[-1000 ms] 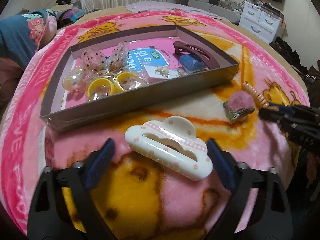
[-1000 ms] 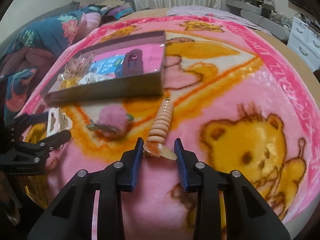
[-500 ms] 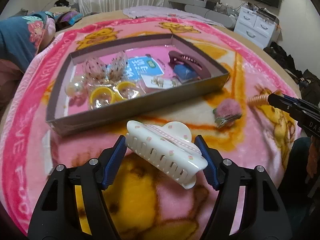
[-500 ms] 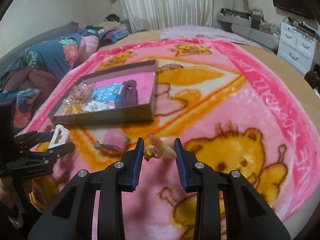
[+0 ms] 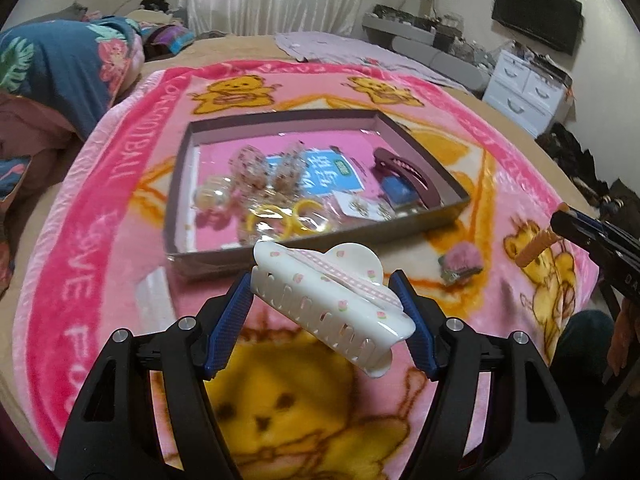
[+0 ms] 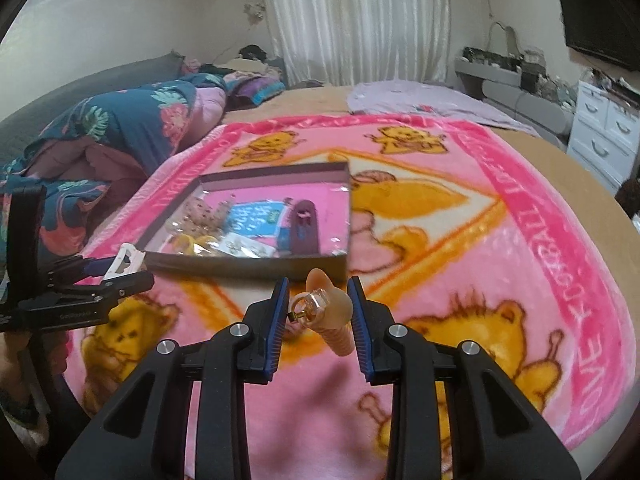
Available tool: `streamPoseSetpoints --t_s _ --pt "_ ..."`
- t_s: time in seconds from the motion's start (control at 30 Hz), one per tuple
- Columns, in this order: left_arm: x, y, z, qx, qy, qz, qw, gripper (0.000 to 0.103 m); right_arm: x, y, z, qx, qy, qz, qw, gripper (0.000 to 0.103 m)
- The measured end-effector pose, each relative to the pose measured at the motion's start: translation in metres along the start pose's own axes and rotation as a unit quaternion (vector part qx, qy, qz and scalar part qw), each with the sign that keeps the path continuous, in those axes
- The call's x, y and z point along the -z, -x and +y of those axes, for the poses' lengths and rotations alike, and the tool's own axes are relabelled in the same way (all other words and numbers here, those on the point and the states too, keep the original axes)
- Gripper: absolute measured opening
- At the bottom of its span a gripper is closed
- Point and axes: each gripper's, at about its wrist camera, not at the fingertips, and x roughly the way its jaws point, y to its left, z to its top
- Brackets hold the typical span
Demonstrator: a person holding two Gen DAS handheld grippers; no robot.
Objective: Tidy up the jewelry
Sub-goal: 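Carry the claw clip into the box lid and release while right drops the coiled tie there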
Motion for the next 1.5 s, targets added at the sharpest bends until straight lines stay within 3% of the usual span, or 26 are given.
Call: streamPoseSetpoints --t_s 0.47,0.7,1.0,1.1,1.23,1.37,1.5 --pt "-0.030 0.005 0.041 -0.022 0.043 -0.020 0.9986 0.062 -0.052 -0.034 0.045 -0.052 0.047 -0.017 0.997 0.029" --pt "-0.055 -0.027 0.057 -0.043 0.046 -0.004 0.9980 0.062 -0.076 -0.092 0.047 -0.089 0.021 0.018 0.996 0.029" --pt "-0.060 -0.057 0.063 -0.046 0.039 0.012 0.9981 0.062 -0.081 -0.152 0.033 -0.090 -0.025 0.064 0.994 0.031" --pt "-0.059 -0.060 0.062 -0.049 0.034 0.015 0.9981 0.062 -0.082 -0.154 0.027 -0.091 -0.041 0.062 0.993 0.046" --pt "-0.059 -0.059 0.061 -0.052 0.032 0.010 0.9981 0.069 -0.082 -0.144 0.025 -0.087 -0.037 0.048 0.994 0.059" --pt "-0.060 -0.055 0.061 -0.057 0.030 0.004 0.9979 0.074 -0.076 -0.128 0.024 -0.080 -0.031 0.037 0.996 0.069" --pt "-0.058 -0.043 0.061 -0.068 0.030 -0.007 0.9972 0.079 -0.065 -0.116 0.023 -0.078 -0.033 0.040 0.996 0.072"
